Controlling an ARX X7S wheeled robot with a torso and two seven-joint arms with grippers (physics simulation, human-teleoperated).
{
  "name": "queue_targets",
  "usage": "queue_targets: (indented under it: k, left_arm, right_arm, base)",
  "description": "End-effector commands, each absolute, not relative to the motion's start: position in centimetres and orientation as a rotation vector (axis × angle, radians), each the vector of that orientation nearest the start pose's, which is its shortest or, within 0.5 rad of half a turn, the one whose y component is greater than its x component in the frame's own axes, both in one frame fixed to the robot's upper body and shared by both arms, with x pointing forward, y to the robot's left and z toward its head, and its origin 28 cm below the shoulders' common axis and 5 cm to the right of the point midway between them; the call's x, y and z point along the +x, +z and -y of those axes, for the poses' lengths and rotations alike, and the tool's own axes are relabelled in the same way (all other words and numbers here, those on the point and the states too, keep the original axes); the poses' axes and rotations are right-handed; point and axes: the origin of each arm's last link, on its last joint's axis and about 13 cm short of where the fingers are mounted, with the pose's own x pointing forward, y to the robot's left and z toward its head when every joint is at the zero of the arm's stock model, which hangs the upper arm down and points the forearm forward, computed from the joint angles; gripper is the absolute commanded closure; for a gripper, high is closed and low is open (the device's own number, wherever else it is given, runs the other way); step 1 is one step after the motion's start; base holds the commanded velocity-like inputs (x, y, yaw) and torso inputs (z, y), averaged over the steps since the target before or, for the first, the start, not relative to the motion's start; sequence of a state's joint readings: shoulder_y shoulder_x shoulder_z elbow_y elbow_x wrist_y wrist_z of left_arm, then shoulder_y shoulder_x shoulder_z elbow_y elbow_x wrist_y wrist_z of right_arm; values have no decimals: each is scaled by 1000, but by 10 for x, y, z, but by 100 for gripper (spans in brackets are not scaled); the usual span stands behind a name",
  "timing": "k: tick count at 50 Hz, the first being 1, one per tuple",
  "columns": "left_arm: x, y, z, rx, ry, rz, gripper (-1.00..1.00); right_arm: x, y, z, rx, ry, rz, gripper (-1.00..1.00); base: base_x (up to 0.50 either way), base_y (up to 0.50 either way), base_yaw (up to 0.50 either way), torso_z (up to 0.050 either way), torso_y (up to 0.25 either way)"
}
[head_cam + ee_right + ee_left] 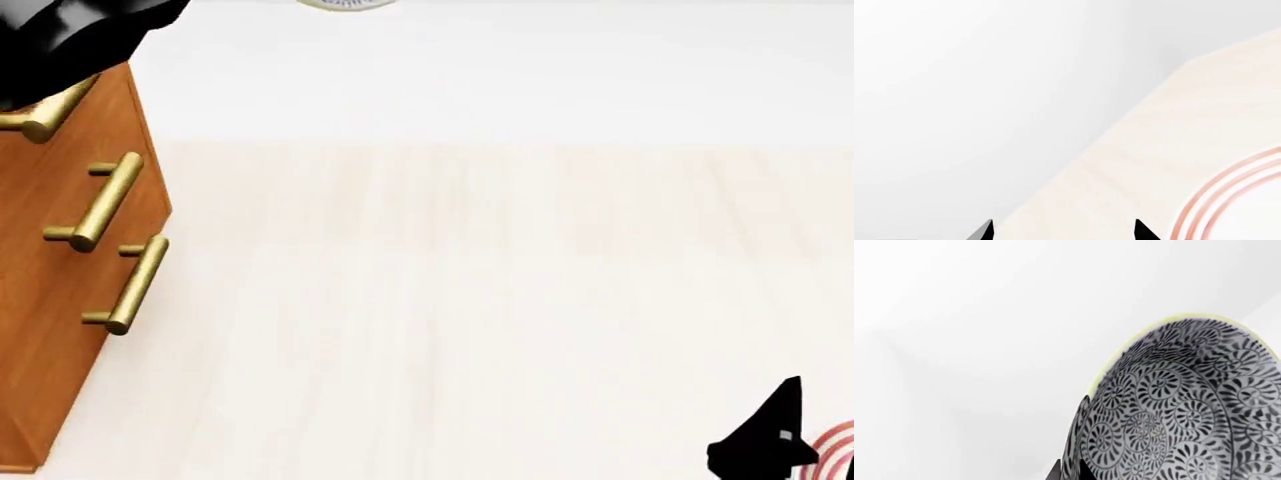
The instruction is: Put the bowl on top of the cabinet.
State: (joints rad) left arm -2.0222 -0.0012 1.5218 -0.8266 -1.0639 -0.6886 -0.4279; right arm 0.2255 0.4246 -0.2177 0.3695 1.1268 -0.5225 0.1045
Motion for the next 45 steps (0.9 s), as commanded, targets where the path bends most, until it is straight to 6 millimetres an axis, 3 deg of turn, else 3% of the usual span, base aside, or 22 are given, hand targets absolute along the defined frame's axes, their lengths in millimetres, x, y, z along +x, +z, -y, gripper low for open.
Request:
queue_targets:
  k: [1, 18, 30, 45]
  left_arm:
    - [375, 431, -125, 681, 48, 153, 100]
    - [376, 449, -147, 460, 39, 70, 100]
    - [365, 468, -144, 348, -1, 84, 100]
    - [358, 482, -153, 87, 96, 21, 100]
  right_arm:
    - [260, 28, 200, 641, -313, 251, -100]
    - [264, 25, 201, 636, -321, 231, -100]
    - [267, 22, 203, 639, -334, 220, -100]
    - [267, 23, 203, 637, -333, 218, -100]
  base:
    - [0, 0, 0, 0, 0]
    - [0, 0, 0, 0, 1]
    - [0, 0, 0, 0, 1]
    - [0, 0, 0, 1, 0]
